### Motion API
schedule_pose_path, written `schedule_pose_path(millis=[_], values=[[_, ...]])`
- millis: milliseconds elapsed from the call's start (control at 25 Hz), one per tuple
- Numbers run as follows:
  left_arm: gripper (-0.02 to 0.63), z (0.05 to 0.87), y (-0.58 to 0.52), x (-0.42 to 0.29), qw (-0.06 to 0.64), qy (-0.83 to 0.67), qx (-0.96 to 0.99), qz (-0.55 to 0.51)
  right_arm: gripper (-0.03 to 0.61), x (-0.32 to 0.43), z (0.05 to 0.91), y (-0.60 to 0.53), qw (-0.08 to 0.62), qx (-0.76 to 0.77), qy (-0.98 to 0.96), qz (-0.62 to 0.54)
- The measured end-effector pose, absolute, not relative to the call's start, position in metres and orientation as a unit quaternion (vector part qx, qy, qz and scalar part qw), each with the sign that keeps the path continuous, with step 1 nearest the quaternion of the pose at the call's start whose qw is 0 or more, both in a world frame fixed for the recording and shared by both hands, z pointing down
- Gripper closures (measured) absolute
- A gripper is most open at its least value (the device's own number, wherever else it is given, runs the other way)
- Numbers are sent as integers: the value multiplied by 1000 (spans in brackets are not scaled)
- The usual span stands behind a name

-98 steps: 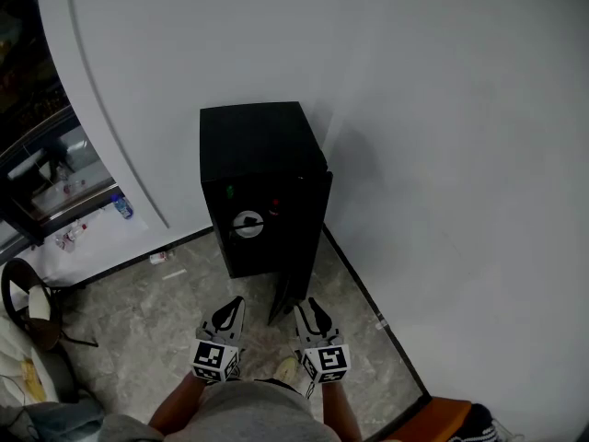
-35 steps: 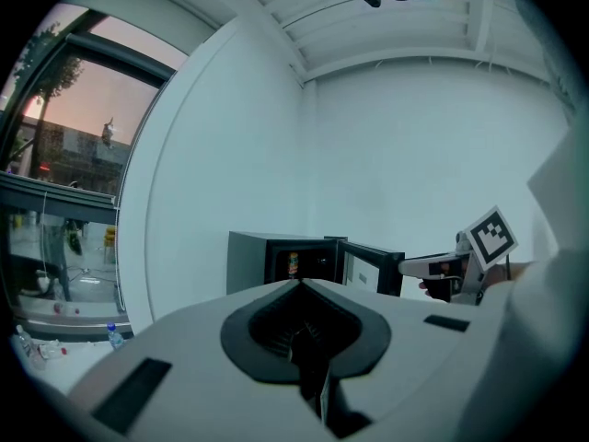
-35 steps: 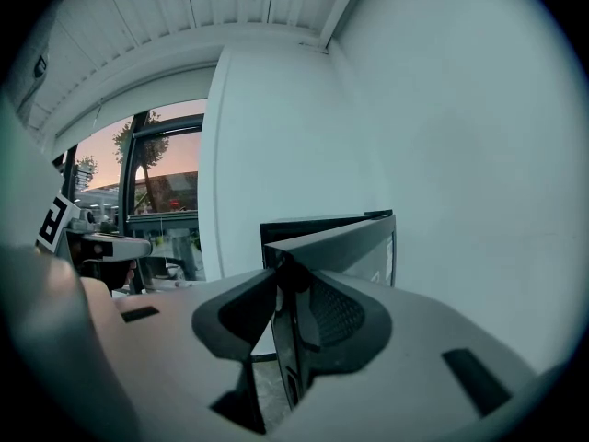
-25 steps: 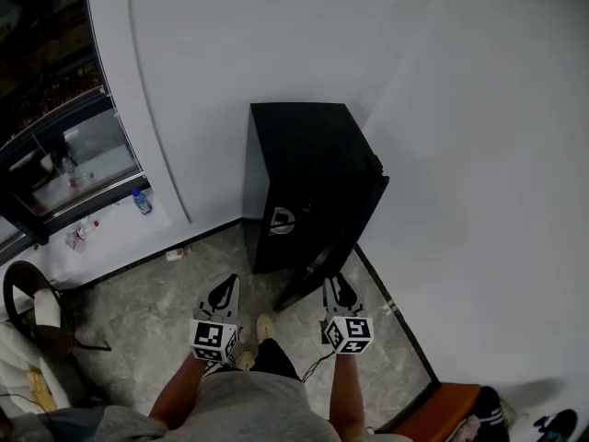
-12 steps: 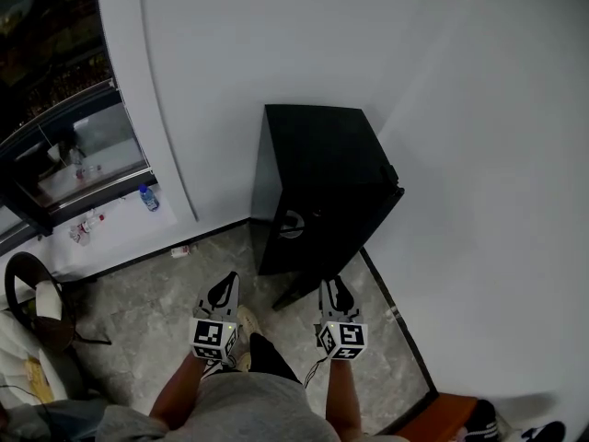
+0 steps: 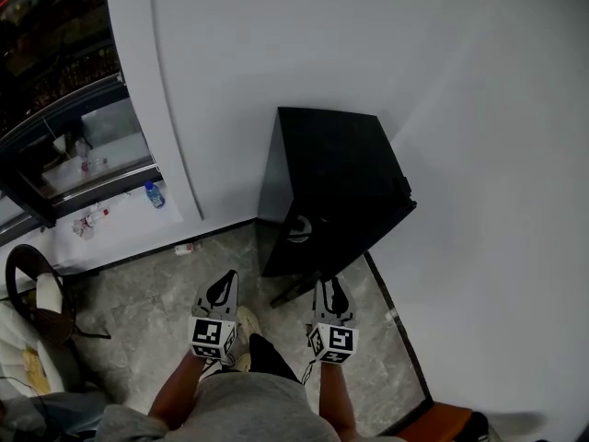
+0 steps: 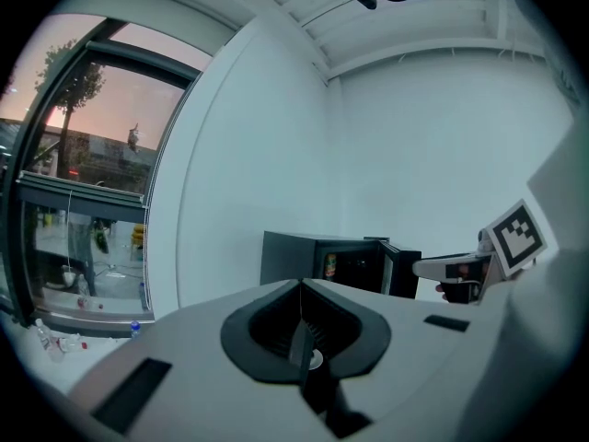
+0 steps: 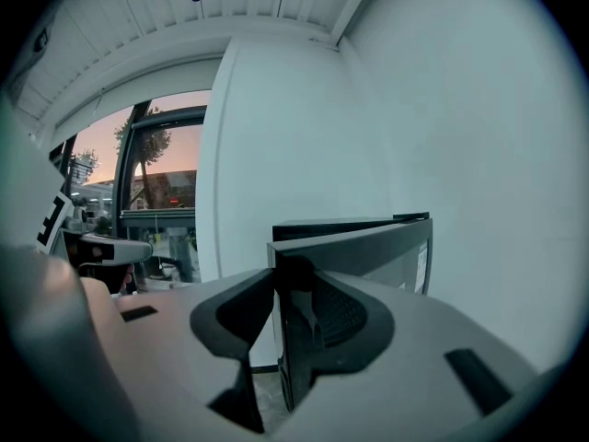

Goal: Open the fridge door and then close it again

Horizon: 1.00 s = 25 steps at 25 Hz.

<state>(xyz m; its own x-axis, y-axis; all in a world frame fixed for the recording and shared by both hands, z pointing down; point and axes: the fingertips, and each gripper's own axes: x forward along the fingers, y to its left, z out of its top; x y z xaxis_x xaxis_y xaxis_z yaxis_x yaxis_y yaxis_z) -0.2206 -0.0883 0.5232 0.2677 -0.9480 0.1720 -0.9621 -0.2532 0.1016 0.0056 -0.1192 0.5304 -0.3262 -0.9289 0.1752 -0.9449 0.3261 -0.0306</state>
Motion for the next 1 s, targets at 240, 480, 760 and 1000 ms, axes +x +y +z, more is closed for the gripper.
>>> schedule_pose_path(millis=[240,480,760,1000], values=[[606,521,-97,-228,99,-609,786,33,436,-9,527,-132,70,570,-817,57],[606,526,-107,-235,106,-614,782,36,436,-23,525,-146,73,574,-814,56],[606,532,-117,-240,111,-616,779,41,437,-34,525,-159,77,563,-822,48],[606,535,-126,-246,113,-619,776,42,439,-41,526,-171,78,557,-825,48]])
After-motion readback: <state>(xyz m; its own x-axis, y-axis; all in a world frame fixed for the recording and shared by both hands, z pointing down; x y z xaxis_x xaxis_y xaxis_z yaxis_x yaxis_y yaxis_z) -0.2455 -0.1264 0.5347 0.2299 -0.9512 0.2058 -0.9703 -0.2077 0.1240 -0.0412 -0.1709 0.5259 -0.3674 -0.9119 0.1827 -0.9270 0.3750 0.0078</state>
